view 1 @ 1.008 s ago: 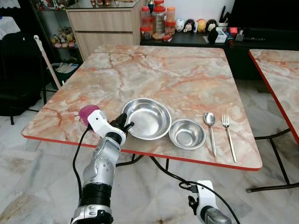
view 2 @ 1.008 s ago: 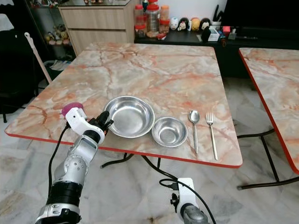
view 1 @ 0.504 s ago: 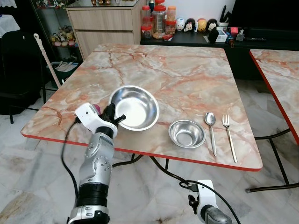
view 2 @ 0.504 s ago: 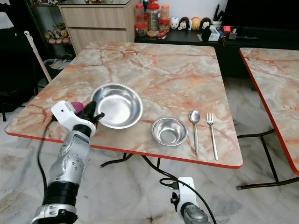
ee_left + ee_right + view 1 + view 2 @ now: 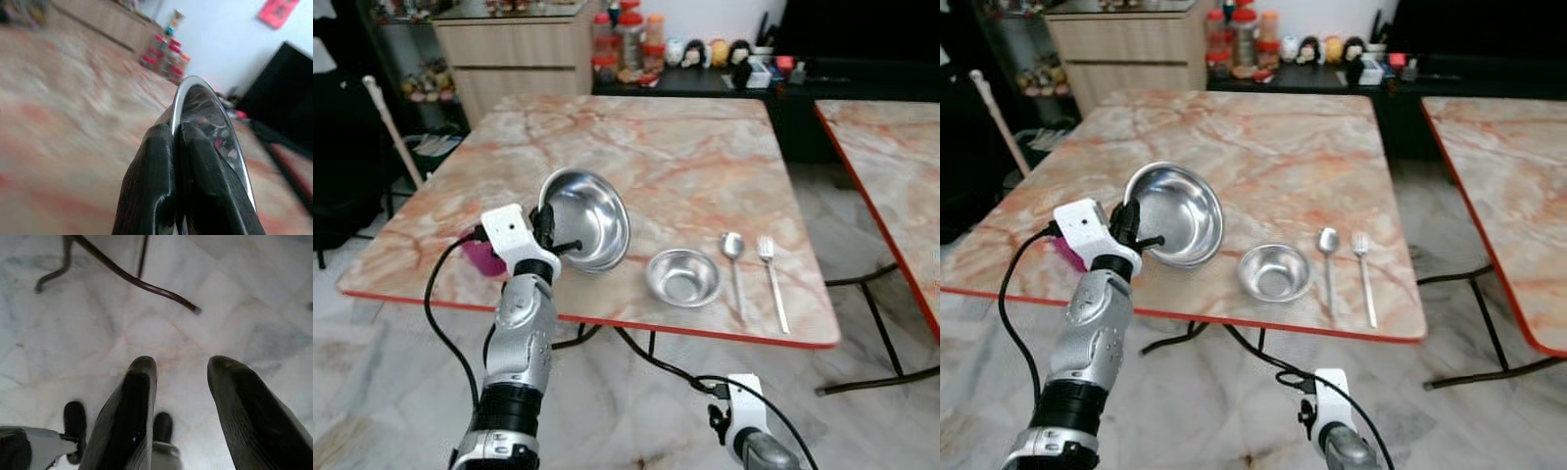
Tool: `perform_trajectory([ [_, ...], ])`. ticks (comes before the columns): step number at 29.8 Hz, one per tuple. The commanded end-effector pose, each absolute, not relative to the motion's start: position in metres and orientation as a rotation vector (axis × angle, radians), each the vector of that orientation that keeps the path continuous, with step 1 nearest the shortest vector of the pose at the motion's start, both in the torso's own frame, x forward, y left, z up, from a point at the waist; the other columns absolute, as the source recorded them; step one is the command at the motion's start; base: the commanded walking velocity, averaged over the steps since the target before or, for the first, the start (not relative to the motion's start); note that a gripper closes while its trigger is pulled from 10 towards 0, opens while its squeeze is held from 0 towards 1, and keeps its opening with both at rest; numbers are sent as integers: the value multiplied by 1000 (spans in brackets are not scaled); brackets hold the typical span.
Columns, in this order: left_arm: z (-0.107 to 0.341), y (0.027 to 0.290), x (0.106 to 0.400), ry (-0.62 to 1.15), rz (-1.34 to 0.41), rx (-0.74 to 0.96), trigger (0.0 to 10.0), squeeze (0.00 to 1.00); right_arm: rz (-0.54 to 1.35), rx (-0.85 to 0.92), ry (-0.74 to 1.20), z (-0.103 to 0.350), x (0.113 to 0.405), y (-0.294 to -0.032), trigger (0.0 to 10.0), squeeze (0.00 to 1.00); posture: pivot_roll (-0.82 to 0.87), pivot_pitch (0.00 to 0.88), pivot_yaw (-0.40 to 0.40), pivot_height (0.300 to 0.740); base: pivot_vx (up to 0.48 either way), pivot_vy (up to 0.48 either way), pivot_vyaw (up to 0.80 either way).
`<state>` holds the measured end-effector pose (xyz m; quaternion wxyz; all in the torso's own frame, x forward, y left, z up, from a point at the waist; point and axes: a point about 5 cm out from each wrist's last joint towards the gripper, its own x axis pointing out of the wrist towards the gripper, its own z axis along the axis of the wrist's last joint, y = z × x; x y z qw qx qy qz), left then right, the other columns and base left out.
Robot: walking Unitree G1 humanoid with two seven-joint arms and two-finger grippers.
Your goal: Setting the table
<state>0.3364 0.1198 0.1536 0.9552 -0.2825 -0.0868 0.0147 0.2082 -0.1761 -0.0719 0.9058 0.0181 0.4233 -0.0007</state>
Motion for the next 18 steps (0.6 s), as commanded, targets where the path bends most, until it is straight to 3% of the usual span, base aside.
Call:
perform_trajectory([
  [1, 160, 134, 339, -209, 57, -590, 10000, 0, -1, 52, 872, -72, 209, -172, 10000, 0, 103, 0, 20, 740, 0, -270, 0],
  [18, 194, 136, 343, -344, 30, -667, 10000, 0, 2, 65, 845, -68, 216, -171, 10000, 0, 103, 0, 12, 740, 0, -290, 0],
])
